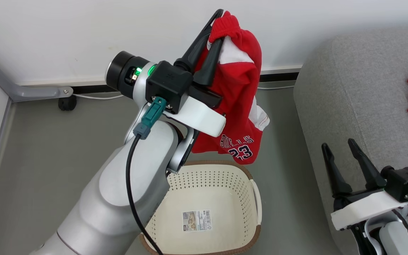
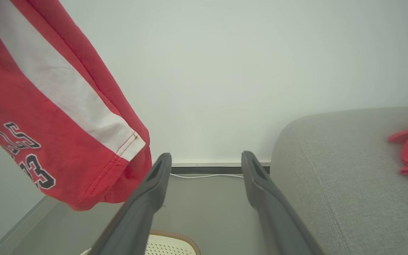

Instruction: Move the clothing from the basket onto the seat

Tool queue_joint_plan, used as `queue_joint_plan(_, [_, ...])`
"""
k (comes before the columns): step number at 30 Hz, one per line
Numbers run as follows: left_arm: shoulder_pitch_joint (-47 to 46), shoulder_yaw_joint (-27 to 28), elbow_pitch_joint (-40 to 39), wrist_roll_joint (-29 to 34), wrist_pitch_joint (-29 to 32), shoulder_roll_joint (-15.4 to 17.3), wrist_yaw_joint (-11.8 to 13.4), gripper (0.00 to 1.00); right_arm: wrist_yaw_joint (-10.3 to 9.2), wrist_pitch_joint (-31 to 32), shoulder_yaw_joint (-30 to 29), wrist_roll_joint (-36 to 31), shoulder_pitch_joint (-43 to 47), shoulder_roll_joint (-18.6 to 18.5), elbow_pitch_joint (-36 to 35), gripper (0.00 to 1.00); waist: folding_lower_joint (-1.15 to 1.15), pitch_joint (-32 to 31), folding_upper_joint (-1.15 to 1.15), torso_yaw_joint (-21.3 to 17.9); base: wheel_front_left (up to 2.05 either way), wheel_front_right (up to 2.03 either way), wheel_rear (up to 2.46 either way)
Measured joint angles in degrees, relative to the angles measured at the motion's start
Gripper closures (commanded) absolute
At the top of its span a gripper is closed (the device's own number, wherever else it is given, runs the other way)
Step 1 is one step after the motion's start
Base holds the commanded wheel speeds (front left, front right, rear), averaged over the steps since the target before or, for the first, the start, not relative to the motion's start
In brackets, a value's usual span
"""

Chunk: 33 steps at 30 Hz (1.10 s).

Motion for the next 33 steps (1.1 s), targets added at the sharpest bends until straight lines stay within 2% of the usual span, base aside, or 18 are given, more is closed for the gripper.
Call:
queue_joint_plan(9, [-0.6, -2.0, 0.1, -1.5, 0.0, 0.0, 1.1, 1.00, 0.00, 0.0, 4.3, 0.2, -1.0, -0.1, -4.2, 0.00, 0.00, 1.2, 0.00, 0.0, 0.00, 0.00, 0.00])
queue_joint_plan(19, [-1.5, -4.0, 0.4, -3.0, 0.0, 0.0, 2.1, 1.00, 0.00, 0.0, 13.5, 2.3, -6.4, -0.7, -12.4, 0.00, 0.00, 2.1, 0.00, 0.1, 0.00, 0.00, 0.00])
queue_joint_plan(27, [-2.3, -5.7, 0.2, -3.6, -0.1, 0.0, 2.7, 1.00, 0.00, 0.0, 17.6, 2.2, -11.3, 0.0, -10.6, 0.00, 0.00, 2.4, 0.00, 0.8, 0.00, 0.00, 0.00])
queue_joint_plan(33, [-2.4, -7.4, -0.5, -5.1, -0.1, 0.0, 3.3, 1.00, 0.00, 0.0, 19.3, 0.7, -14.8, 1.0, -4.7, 0.00, 0.00, 2.8, 0.00, 1.9, 0.00, 0.00, 0.00])
